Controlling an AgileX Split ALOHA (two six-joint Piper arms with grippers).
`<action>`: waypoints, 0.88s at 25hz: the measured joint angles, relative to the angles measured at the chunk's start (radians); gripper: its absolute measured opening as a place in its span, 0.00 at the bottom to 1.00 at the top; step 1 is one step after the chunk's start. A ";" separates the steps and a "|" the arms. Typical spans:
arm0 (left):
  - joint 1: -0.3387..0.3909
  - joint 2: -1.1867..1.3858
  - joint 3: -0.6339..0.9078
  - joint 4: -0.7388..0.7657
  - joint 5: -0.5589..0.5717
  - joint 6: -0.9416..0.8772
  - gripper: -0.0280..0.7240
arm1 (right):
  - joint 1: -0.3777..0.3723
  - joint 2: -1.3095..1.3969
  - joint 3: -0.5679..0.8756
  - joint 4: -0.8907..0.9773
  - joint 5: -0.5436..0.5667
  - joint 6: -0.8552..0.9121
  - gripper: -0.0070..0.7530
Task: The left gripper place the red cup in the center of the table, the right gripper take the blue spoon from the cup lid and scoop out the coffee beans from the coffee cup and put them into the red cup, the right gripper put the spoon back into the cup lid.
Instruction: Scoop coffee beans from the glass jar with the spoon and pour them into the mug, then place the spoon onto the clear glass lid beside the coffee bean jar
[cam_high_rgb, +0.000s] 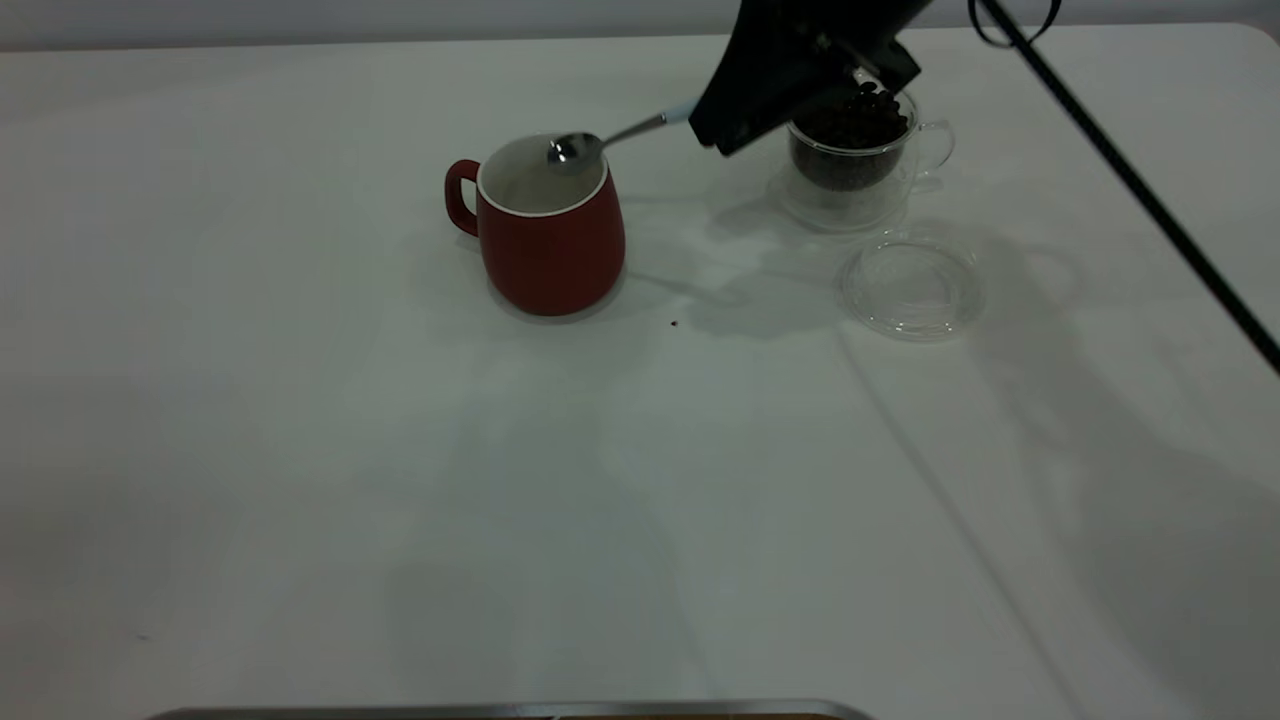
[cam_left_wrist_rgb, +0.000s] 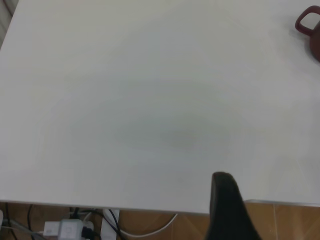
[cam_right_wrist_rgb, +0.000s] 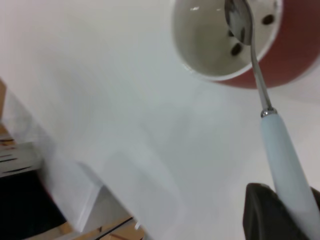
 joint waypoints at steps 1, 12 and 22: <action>0.000 0.000 0.000 0.000 0.000 0.000 0.70 | -0.004 -0.014 0.000 -0.001 0.017 0.011 0.14; 0.000 0.000 0.000 0.000 0.000 -0.001 0.70 | -0.146 -0.265 0.148 -0.016 0.100 0.108 0.14; 0.000 0.000 0.000 0.000 0.000 -0.001 0.70 | -0.262 -0.520 0.696 0.125 -0.180 -0.004 0.14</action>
